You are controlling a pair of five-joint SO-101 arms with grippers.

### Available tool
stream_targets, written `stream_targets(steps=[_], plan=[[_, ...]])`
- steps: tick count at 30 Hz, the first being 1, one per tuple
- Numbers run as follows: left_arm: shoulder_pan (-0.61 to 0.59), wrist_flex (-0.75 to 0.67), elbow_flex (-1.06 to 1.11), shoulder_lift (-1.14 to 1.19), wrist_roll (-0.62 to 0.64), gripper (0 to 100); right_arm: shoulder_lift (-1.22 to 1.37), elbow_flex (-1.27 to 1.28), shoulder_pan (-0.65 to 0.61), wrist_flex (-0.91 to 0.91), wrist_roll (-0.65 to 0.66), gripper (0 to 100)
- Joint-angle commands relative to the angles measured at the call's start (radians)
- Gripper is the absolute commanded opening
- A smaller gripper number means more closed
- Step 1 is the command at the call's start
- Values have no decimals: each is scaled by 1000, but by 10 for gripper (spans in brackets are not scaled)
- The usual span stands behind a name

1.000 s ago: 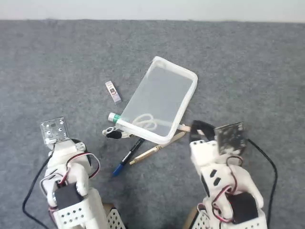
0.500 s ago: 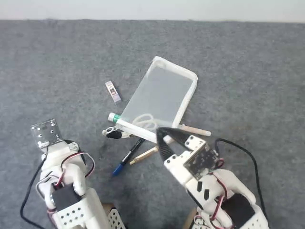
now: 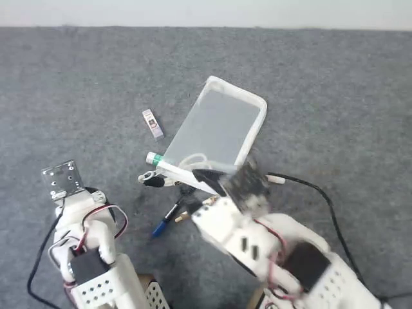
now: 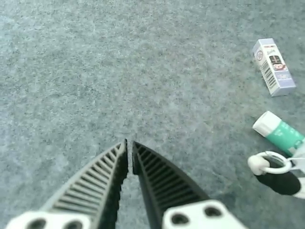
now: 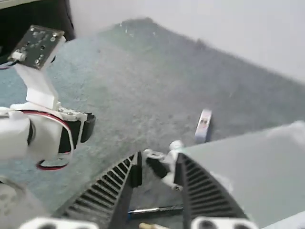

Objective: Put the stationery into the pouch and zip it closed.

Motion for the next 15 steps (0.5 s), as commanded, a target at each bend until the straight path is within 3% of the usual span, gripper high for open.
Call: stream_targets(steps=[1,10,15], plan=[[-5,-40,-22,-8,2,12,206,-129,-30,-62,-107,159],[-9,-78,4,-8,2,12,619,-301,-45,-245,-358,161],[-9,-78,4,-8,2,12,811,-356,-97,-308,-377,162]])
